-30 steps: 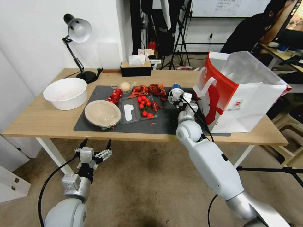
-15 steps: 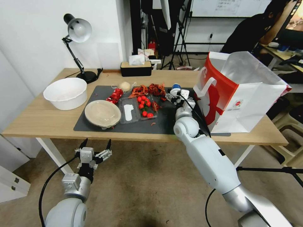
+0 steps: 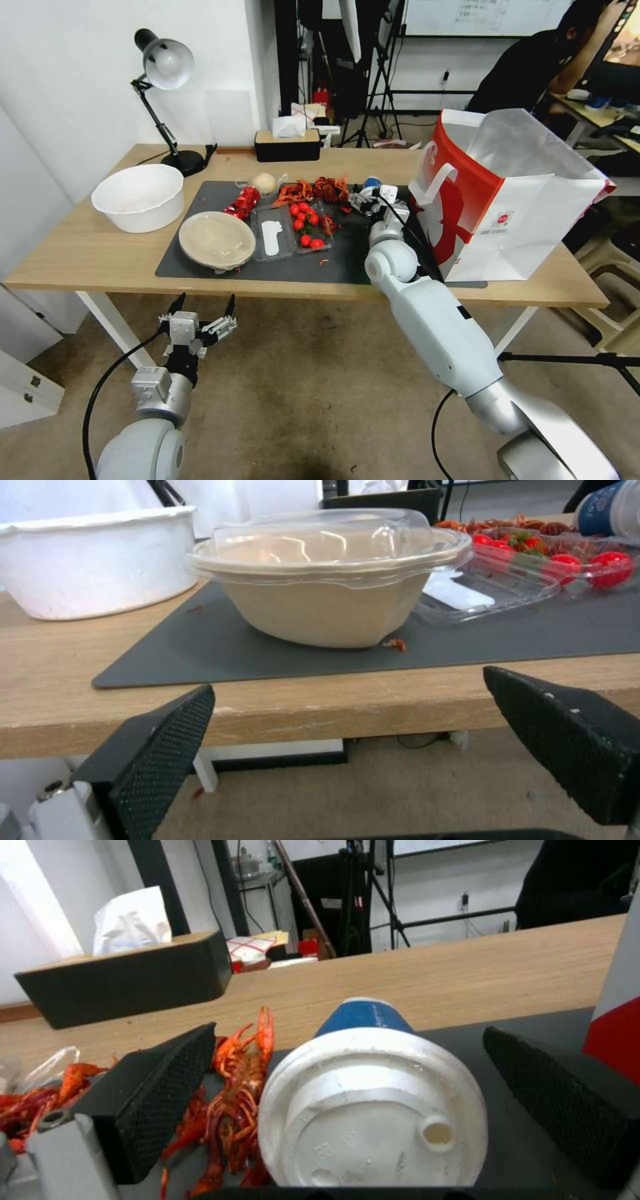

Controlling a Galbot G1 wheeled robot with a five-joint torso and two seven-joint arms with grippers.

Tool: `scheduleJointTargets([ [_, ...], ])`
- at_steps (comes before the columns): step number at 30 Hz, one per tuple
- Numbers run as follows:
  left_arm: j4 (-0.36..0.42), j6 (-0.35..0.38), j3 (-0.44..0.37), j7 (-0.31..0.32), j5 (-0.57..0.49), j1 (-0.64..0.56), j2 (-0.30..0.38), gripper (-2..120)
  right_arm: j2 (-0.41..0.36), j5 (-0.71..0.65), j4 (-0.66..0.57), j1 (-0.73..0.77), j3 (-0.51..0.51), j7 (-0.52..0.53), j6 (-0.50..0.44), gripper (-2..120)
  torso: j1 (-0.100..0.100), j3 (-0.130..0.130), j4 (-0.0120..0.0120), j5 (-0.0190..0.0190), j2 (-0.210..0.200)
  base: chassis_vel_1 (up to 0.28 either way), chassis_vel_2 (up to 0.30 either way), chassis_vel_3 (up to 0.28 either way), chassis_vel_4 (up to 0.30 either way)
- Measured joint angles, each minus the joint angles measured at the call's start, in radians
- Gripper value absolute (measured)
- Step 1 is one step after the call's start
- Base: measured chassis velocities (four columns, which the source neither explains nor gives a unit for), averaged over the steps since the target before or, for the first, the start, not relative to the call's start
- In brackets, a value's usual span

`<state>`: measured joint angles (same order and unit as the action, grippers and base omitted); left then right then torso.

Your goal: Pick up the trash from the table and place it into the takeout bag.

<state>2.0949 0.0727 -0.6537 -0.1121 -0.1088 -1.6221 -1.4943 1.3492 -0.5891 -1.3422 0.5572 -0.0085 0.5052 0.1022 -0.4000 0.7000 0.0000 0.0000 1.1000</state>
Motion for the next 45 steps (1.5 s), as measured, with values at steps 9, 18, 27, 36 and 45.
scheduleJointTargets([
  [9,-0.001,0.0,0.002,0.0,0.001,-0.001,-0.002,100,0.006,0.0,0.032,-0.02,-0.006,-0.004,-0.002,100,0.0,0.0,0.0,0.0,0.0,0.0,0.0,0.0,0.0],
  [18,-0.002,-0.002,0.001,0.0,0.001,-0.003,-0.002,100,0.018,-0.001,0.085,-0.048,-0.013,-0.015,-0.003,100,0.0,0.0,0.0,-0.0001,0.0,0.0,0.0,0.0,0.0],
  [27,-0.009,-0.008,0.001,0.0,0.001,-0.004,0.0,100,0.035,-0.007,0.146,-0.063,-0.013,-0.022,-0.003,100,0.0,0.0,0.0001,-0.0001,0.0,0.0,0.0,0.0,0.0],
  [36,-0.017,-0.019,0.001,-0.001,0.001,-0.003,-0.001,100,0.043,-0.019,0.183,-0.072,-0.013,-0.031,-0.004,100,0.0,0.0,0.0001,-0.0001,0.0,0.0,0.0,0.0,0.0],
  [45,-0.02,-0.022,-0.001,-0.001,0.001,-0.003,-0.001,100,0.055,-0.022,0.203,-0.081,-0.016,-0.039,-0.004,96,0.0,0.0,0.0,0.0,0.0,0.0,0.0,0.0,0.0],
])
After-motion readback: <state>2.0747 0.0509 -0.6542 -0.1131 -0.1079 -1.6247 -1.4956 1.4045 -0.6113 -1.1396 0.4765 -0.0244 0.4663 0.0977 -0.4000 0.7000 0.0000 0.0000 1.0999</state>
